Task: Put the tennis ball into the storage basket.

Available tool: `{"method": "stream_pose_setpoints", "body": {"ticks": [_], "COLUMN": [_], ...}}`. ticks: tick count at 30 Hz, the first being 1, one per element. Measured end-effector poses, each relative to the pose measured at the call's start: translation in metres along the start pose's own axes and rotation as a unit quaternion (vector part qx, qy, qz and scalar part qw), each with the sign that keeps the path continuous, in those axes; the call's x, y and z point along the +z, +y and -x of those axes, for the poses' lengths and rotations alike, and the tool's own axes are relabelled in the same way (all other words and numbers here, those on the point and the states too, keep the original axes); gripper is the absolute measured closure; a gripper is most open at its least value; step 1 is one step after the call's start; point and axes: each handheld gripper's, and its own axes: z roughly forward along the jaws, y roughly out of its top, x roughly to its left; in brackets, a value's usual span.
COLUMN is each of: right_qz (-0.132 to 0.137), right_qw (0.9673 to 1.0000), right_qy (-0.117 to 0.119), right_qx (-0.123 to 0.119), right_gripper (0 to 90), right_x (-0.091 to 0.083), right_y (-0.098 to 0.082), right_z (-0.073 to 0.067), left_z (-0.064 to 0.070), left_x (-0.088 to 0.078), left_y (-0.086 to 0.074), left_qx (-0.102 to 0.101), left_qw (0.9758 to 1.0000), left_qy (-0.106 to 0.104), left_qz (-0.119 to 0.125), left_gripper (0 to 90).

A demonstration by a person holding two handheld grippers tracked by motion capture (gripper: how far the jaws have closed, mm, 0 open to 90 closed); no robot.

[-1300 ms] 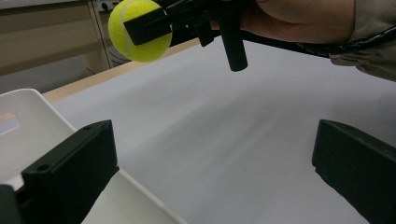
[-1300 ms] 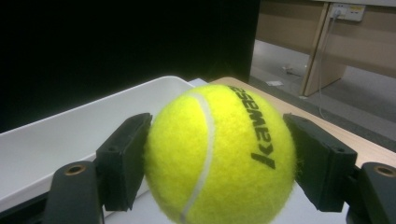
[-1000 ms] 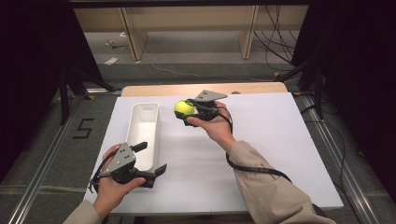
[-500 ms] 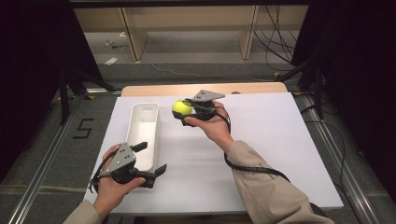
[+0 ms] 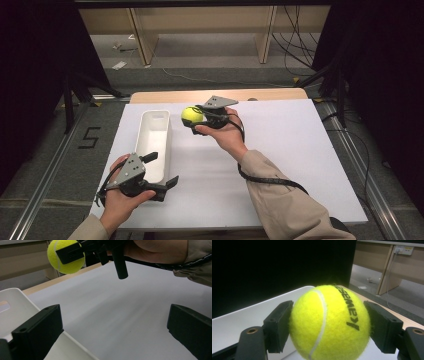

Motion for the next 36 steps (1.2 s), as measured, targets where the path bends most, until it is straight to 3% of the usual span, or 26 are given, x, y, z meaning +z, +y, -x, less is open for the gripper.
{"method": "stream_pose_setpoints", "body": {"ticks": [36], "right_qz": [0.005], "right_qw": [0.9999], "right_qy": [0.008], "right_qx": [-0.003], "right_gripper": [27.3], "right_x": [0.01], "right_y": [0.011], "right_z": [-0.006], "left_z": [0.0], "left_x": [0.0], "left_y": [0.001], "left_qx": [0.005], "left_qw": [1.0], "left_qy": [-0.001], "left_qz": [0.001], "left_gripper": [0.0]}}
